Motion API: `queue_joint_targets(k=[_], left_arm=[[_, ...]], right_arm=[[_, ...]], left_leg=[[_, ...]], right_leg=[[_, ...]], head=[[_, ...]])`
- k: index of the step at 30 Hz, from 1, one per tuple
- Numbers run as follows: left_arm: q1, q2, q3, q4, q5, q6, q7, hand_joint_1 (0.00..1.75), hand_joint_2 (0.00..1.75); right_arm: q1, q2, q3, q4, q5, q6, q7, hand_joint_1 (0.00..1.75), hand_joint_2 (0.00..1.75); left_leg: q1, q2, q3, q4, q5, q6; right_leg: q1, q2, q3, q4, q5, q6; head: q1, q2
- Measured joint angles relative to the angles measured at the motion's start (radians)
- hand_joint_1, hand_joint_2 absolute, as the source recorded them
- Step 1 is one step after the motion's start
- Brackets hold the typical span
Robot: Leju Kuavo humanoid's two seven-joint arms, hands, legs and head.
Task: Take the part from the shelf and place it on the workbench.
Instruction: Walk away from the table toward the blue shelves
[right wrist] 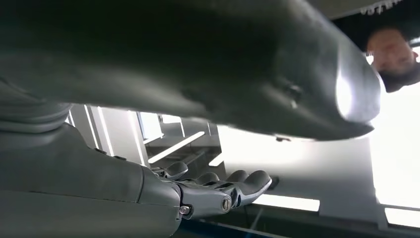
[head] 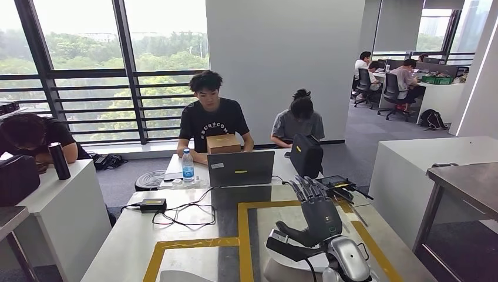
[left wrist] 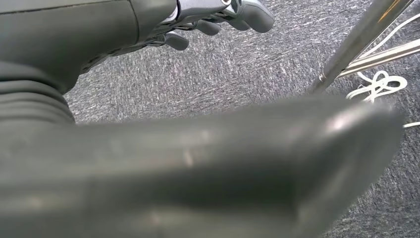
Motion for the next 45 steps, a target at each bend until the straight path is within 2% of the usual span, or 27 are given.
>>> queue_joint_targets(k=[9,12,14,16,18,19,20,21,22,24,25,26,27,29,30,32,34,35,36,37,39,40,41,44,45], left_arm=[[0.004,0.005,0.02,0.0,0.009,0.022,0.046,0.0,0.0],[0.004,0.008,0.022,0.0,0.006,0.024,0.054,0.0,0.0],[0.003,0.008,0.022,0.0,0.002,0.024,0.057,0.0,0.0],[0.001,0.008,0.022,-0.001,-0.001,0.024,0.057,0.0,0.0],[0.0,0.008,0.022,-0.001,-0.002,0.024,0.056,0.0,0.0],[0.001,0.008,0.022,-0.002,-0.002,0.024,0.056,0.0,0.0],[0.001,0.008,0.022,-0.001,-0.002,0.024,0.056,0.0,0.0],[0.001,0.008,0.022,-0.001,-0.003,0.024,0.057,0.0,0.0],[0.001,0.008,0.022,-0.001,-0.003,0.024,0.057,0.0,0.0],[0.0,0.01,0.022,-0.002,-0.003,0.024,0.059,0.0,0.0],[0.0,0.011,0.022,-0.002,-0.003,0.024,0.06,0.0,0.0],[-0.001,0.012,0.022,-0.003,-0.003,0.024,0.061,0.0,0.0],[-0.001,0.013,0.022,-0.004,-0.003,0.024,0.061,0.0,0.0],[-0.001,0.014,0.022,-0.004,-0.003,0.024,0.06,0.0,0.0],[-0.001,0.014,0.022,-0.004,-0.003,0.025,0.059,0.0,0.0],[-0.001,0.016,0.022,-0.004,-0.003,0.025,0.058,0.0,0.0],[-0.001,0.016,0.022,-0.003,-0.003,0.026,0.058,0.0,0.0],[-0.001,0.016,0.022,-0.003,-0.003,0.026,0.058,0.0,0.0],[-0.001,0.017,0.022,-0.003,-0.003,0.026,0.058,0.0,0.0],[-0.001,0.017,0.022,-0.004,-0.003,0.026,0.058,0.0,0.0],[-0.001,0.018,0.022,-0.004,-0.003,0.026,0.058,0.0,0.0],[-0.002,0.019,0.022,-0.004,-0.003,0.026,0.058,0.0,0.0],[-0.002,0.019,0.022,-0.004,-0.003,0.025,0.058,0.0,0.0],[-0.002,0.019,0.022,-0.004,-0.003,0.024,0.058,0.0,0.0],[-0.002,0.018,0.022,-0.004,-0.003,0.023,0.059,0.0,0.0]], right_arm=[[0.004,-0.001,-0.011,-0.211,0.013,-0.003,0.005,0.0,0.0],[0.016,-0.007,-0.011,-0.299,0.018,0.009,0.012,0.0,0.0],[0.026,-0.016,-0.012,-0.361,0.018,0.015,0.02,0.0,0.0],[0.034,-0.027,-0.013,-0.416,0.016,0.027,0.023,0.0,0.0],[0.047,-0.042,-0.013,-0.46,0.012,0.043,0.022,0.0,0.0],[0.057,-0.05,-0.014,-0.478,0.01,0.048,0.022,0.0,0.0],[0.067,-0.059,-0.014,-0.493,0.008,0.053,0.022,0.0,0.0],[0.075,-0.067,-0.014,-0.507,0.007,0.055,0.022,0.0,0.0],[0.081,-0.075,-0.014,-0.52,0.005,0.058,0.021,0.0,0.0],[0.085,-0.088,-0.014,-0.542,0.001,0.06,0.019,0.0,0.0],[0.086,-0.093,-0.014,-0.551,0.0,0.06,0.018,0.0,0.0],[0.088,-0.098,-0.014,-0.559,-0.001,0.06,0.017,0.0,0.0],[0.09,-0.101,-0.014,-0.564,-0.002,0.06,0.017,0.0,0.0],[0.093,-0.106,-0.015,-0.575,-0.003,0.061,0.017,0.0,0.0],[0.094,-0.107,-0.015,-0.579,-0.003,0.061,0.018,0.0,0.0],[0.095,-0.107,-0.015,-0.586,-0.003,0.06,0.02,0.0,0.0],[0.102,-0.108,-0.015,-0.591,-0.003,0.059,0.023,0.0,0.0],[0.107,-0.108,-0.015,-0.594,-0.002,0.059,0.026,0.0,0.0],[0.112,-0.109,-0.015,-0.599,-0.002,0.058,0.029,0.0,0.0],[0.117,-0.11,-0.015,-0.605,-0.001,0.058,0.032,0.0,0.0],[0.12,-0.114,-0.015,-0.62,0.002,0.058,0.039,0.0,0.0],[0.121,-0.116,-0.016,-0.627,0.003,0.058,0.041,0.0,0.0],[0.122,-0.118,-0.017,-0.634,0.004,0.058,0.042,0.0,0.0],[0.13,-0.129,-0.021,-0.653,0.007,0.059,0.041,0.0,0.0],[0.133,-0.134,-0.023,-0.659,0.007,0.059,0.041,0.0,0.0]], left_leg=[[-0.004,0.0,-0.002,0.008,-0.004,0.006],[-0.005,0.0,-0.005,0.013,-0.005,0.011],[0.0,0.003,-0.001,0.003,0.003,0.019],[0.007,0.008,0.004,-0.01,0.013,0.03],[0.009,0.011,0.004,-0.012,0.016,0.034],[0.009,0.011,0.003,-0.011,0.016,0.034],[0.01,0.011,0.002,-0.009,0.016,0.033],[0.011,0.011,0.002,-0.007,0.015,0.032],[0.013,0.011,0.001,-0.004,0.014,0.029],[0.017,0.01,-0.003,0.005,0.009,0.018],[0.017,0.01,-0.005,0.009,0.008,0.01],[0.016,0.008,-0.008,0.012,0.007,0.001],[0.016,0.007,-0.01,0.012,0.009,-0.007],[0.016,0.006,-0.014,0.014,0.01,-0.02],[0.017,0.007,-0.021,0.024,-0.001,-0.025],[0.018,0.008,-0.055,0.103,-0.058,-0.031],[0.018,0.008,-0.106,0.234,-0.125,-0.034],[0.018,0.008,-0.121,0.278,-0.138,-0.034],[0.018,0.008,-0.118,0.286,-0.132,-0.033],[0.017,0.008,-0.096,0.255,-0.109,-0.03],[0.015,0.008,-0.015,0.118,-0.058,-0.022],[0.013,0.008,0.016,0.063,-0.041,-0.019],[0.01,0.007,0.034,0.029,-0.035,-0.015],[0.008,0.006,0.03,0.014,-0.026,0.0],[0.01,0.007,0.026,0.011,-0.019,0.007]], right_leg=[[-0.004,0.0,0.0,-0.001,0.001,0.003],[-0.005,0.0,0.001,-0.002,0.003,0.01],[-0.003,0.002,0.0,0.0,0.001,0.016],[-0.001,0.002,-0.022,0.051,-0.036,0.022],[-0.005,0.0,-0.076,0.176,-0.101,0.029],[-0.008,0.0,-0.104,0.238,-0.124,0.032],[-0.01,0.0,-0.119,0.274,-0.129,0.036],[-0.013,-0.001,-0.116,0.272,-0.116,0.038],[-0.016,-0.002,-0.091,0.227,-0.087,0.041],[-0.019,-0.003,-0.015,0.09,-0.033,0.043],[-0.017,-0.002,0.01,0.044,-0.018,0.039],[-0.014,-0.001,0.021,0.02,-0.017,0.033],[-0.011,0.001,0.019,0.02,-0.019,0.024],[-0.012,0.001,0.013,0.013,-0.017,0.005],[-0.013,0.001,0.011,0.01,-0.012,-0.003],[-0.015,0.0,0.007,0.005,-0.004,-0.018],[-0.011,-0.001,-0.001,0.004,0.002,-0.025],[-0.009,-0.001,-0.005,0.005,0.005,-0.026],[-0.008,-0.001,-0.009,0.006,0.008,-0.026],[-0.007,-0.001,-0.013,0.007,0.011,-0.025],[-0.006,0.0,-0.019,0.012,0.015,-0.019],[-0.005,0.0,-0.022,0.013,0.018,-0.015],[-0.005,0.0,-0.024,0.013,0.022,-0.009],[-0.004,0.0,-0.028,0.008,0.036,0.012],[-0.004,-0.001,-0.033,0.015,0.029,0.018]], head=[[0.0,0.0],[0.0,0.0],[0.0,0.0],[0.002,0.0],[0.004,0.0],[0.005,0.0],[0.005,0.0],[0.006,0.0],[0.007,0.0],[0.008,0.0],[0.009,0.0],[0.009,0.0],[0.01,0.0],[0.011,0.0],[0.011,0.0],[0.01,0.0],[0.01,0.0],[0.01,0.0],[0.01,0.0],[0.01,0.0],[0.01,0.0],[0.011,0.0],[0.011,0.0],[0.014,0.0],[0.015,0.0]])
